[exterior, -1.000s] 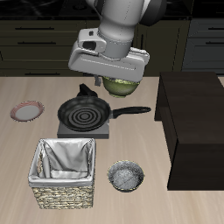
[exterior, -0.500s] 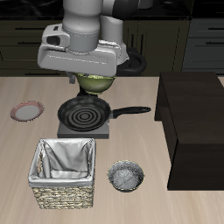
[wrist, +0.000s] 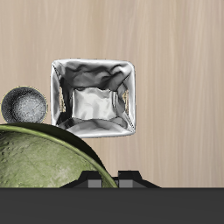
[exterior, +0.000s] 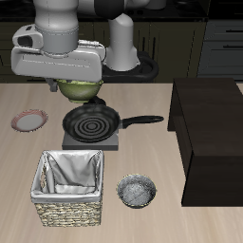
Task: Place the green bowl in the basket
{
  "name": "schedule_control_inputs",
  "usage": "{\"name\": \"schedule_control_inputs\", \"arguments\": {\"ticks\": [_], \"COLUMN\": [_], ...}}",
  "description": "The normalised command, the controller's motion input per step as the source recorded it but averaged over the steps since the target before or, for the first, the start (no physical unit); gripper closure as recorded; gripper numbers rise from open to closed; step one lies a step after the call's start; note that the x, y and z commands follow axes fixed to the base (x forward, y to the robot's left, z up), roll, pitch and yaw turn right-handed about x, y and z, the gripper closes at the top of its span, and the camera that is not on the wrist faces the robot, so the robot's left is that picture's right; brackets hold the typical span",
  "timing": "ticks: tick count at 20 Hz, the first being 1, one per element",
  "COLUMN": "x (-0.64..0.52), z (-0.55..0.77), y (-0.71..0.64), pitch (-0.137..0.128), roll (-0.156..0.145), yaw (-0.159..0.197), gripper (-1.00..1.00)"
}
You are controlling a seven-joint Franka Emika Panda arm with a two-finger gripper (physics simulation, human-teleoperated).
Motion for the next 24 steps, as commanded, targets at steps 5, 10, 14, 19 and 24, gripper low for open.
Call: {"name": "schedule_control_inputs", "arguments": {"ticks": [5, 10, 14, 19, 24], "x": [0.38, 0.32, 0.26, 0.18, 0.12], "z": [0.08, -0.02, -0.09, -0.19, -0.21], "y": [-0.31, -0.23, 0.09, 0.05, 0.01], "pitch": [-0.006, -0.001, 0.011, 0.022, 0.024], "roll": [0.006, -0.04, 0.077, 0.007, -0.026], "yaw": [-0.032, -0.015, 0.026, 0.014, -0.004], "gripper": [1.0, 1.0, 1.0, 1.0, 1.0]}}
